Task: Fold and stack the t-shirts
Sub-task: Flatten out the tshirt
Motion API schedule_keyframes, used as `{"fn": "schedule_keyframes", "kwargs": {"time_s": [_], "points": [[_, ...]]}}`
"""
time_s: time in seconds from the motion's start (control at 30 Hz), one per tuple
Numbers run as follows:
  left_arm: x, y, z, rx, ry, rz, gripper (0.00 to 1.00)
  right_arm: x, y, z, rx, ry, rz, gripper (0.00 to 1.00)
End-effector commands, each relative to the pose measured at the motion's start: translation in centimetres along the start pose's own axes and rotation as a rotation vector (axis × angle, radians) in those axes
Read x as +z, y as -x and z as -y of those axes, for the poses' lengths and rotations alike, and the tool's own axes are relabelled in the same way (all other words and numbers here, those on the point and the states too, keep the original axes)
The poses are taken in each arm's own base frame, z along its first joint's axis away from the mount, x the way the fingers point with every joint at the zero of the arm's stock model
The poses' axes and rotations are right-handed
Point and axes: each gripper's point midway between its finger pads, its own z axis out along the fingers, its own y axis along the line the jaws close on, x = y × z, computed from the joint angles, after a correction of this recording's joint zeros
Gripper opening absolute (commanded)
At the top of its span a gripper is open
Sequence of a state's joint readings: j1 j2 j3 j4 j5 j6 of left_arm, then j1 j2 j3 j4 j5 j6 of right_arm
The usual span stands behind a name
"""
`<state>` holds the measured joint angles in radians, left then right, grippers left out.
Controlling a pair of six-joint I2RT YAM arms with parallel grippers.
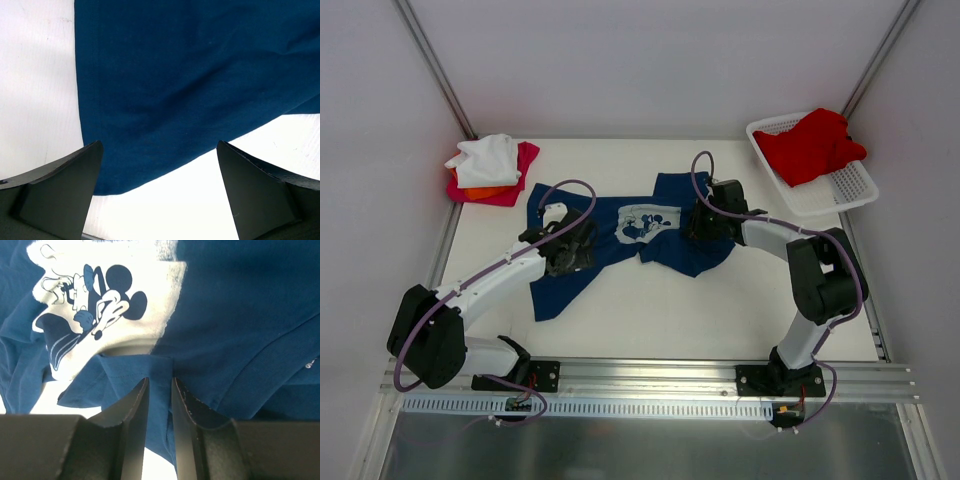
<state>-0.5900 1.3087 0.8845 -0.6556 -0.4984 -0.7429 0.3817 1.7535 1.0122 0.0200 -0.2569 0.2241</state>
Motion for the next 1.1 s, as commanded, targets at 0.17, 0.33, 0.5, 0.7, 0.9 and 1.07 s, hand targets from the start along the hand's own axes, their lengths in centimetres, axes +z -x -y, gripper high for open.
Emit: {"fn": "schedule_keyframes", "kwargs": {"time_s": [0.17,0.33,0.5,0.7,0.9,1.07], "points": [[-0.3,-0.2,-0.2,0.004,-0.012,0.005,0.99,0.1,-0.5,-0.7,0.017,0.055,0.005,0.27],[-0.3,-0.3,-0.3,0.003,-0.012,0.005,0.99,0.1,-0.6,-0.6,0.017,0.06,0.004,0.11],[-0.1,-0.5,-0.1,0.0,-0.014,-0.005,0.99,-0.2,-0.7,-1.1,0.007,0.072,0.006,0.0],[-0.1,-0.8,0.2,-0.007,-0.032,-0.012,0.99,-2.6,0.5,-2.5,-0.076,0.076,0.064,0.0],[-0.3,-0.8,0.4,-0.011,-0.051,-0.008,0.99,-7.1,0.7,-5.3,-0.223,0.104,0.133,0.0],[-0.3,-0.8,0.7,-0.017,-0.069,-0.008,0.99,-11.1,-1.0,-7.4,-0.394,0.109,0.17,0.0]]}}
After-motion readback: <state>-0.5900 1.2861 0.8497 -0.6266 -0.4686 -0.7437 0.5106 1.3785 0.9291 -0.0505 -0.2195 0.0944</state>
